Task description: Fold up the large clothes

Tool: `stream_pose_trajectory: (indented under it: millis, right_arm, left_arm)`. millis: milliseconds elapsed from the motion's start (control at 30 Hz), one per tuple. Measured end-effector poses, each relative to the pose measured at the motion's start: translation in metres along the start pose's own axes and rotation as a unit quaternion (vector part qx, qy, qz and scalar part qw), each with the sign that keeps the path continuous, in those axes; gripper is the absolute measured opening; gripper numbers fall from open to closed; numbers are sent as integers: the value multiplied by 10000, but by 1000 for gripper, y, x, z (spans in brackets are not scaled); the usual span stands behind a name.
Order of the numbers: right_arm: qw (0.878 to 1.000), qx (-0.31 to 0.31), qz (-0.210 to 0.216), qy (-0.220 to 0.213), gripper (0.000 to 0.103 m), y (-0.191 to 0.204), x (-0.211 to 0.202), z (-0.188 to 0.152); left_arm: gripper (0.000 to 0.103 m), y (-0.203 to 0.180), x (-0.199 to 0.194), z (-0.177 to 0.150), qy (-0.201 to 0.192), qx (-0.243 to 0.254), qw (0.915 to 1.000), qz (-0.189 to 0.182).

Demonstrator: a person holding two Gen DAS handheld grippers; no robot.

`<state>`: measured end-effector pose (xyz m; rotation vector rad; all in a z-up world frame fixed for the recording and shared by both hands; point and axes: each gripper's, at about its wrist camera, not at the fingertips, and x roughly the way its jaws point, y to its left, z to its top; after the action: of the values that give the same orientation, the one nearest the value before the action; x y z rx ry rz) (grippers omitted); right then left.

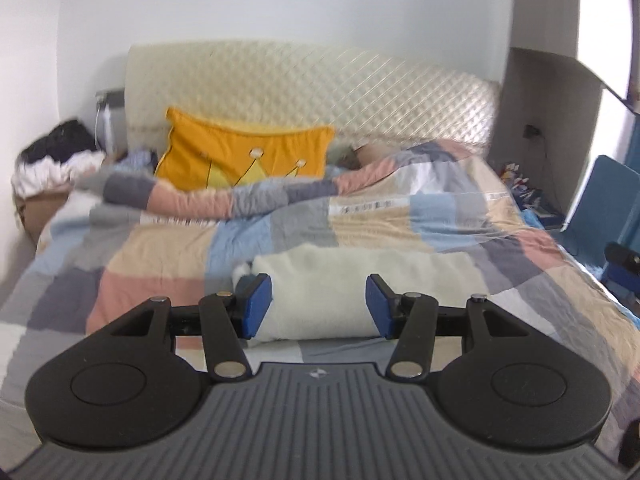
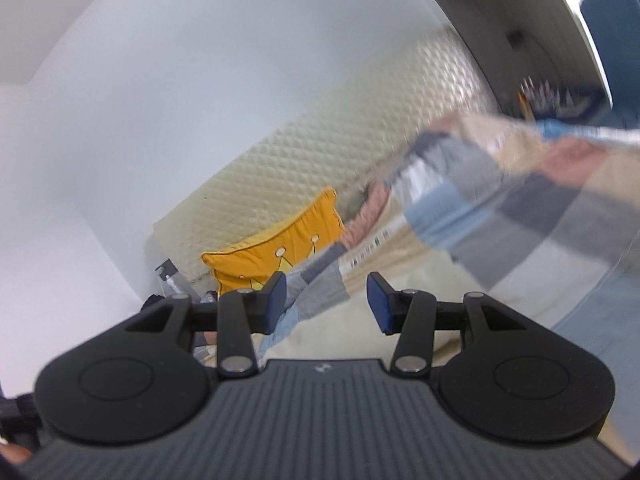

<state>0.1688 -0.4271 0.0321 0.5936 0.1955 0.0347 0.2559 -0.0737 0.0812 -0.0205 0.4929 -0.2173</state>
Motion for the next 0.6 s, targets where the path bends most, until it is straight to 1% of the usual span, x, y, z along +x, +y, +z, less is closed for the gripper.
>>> stream_pose_trajectory:
  millis: [133, 233, 267, 400, 600]
  right_arm:
    - [9987, -467, 68, -180, 49, 26, -32, 5]
    - [9962, -816, 132, -267, 49, 42, -54, 2]
    - [9954, -906, 143, -263, 49, 46, -59, 0]
    - [9932, -1133, 201, -191, 49, 55, -77, -10]
    - [9908, -1340, 177, -110, 49, 57, -94, -30]
  left_arm:
    - [58, -9, -45, -1, -209, 154, 9996, -90]
    - [58, -21, -76, -6, -309, 433, 9986, 62]
    - [58, -24, -85, -8, -324, 451, 9984, 90]
    - [58, -31, -107, -17, -345, 445, 9984, 7]
    - [60, -40, -123, -44, -383, 570, 9976, -104]
